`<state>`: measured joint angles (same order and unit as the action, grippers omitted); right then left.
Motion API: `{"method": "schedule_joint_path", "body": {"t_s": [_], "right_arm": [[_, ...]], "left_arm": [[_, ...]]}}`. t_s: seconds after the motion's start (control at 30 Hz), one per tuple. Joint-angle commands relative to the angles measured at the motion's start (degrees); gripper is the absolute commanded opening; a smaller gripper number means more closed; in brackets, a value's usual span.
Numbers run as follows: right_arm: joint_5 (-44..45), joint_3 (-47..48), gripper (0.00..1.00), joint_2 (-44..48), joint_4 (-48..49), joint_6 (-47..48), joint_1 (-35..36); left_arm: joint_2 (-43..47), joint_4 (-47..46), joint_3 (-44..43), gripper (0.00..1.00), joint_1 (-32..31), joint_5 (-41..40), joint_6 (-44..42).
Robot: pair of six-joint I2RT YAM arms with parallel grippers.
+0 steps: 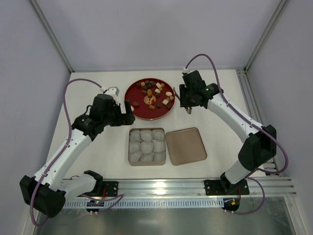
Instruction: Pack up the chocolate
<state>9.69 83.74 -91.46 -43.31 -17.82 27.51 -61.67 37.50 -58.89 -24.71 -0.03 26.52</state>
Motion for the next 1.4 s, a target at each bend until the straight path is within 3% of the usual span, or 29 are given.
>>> {"method": "schedule_joint_path", "body": {"t_s": [0.0,0.23,0.73,1.37], "right_arm": [[-0.72,2.91,0.43,1.81,-0.11,-1.77,2.98],[-0.2,8.44,0.42,-4.58,-0.63,-1.86,7.2],[-1.87,21.45,0.41,-18.22,-2.3,-0.11,8.35],[-1.34,24.54,0.42,-25.17,-2.75,-0.02,8.7]], "left_arm": [[1.38,-2.25,0.09,1.0,0.19,-0.93,-0.42],[1.29,-2.25,0.09,1.0,0.19,-1.37,-0.42],[1.11,-2.16,0.09,1.0,0.19,-1.9,-0.68],[1.03,-2.16,0.01,1.0,0.19,-1.9,-0.77]]}}
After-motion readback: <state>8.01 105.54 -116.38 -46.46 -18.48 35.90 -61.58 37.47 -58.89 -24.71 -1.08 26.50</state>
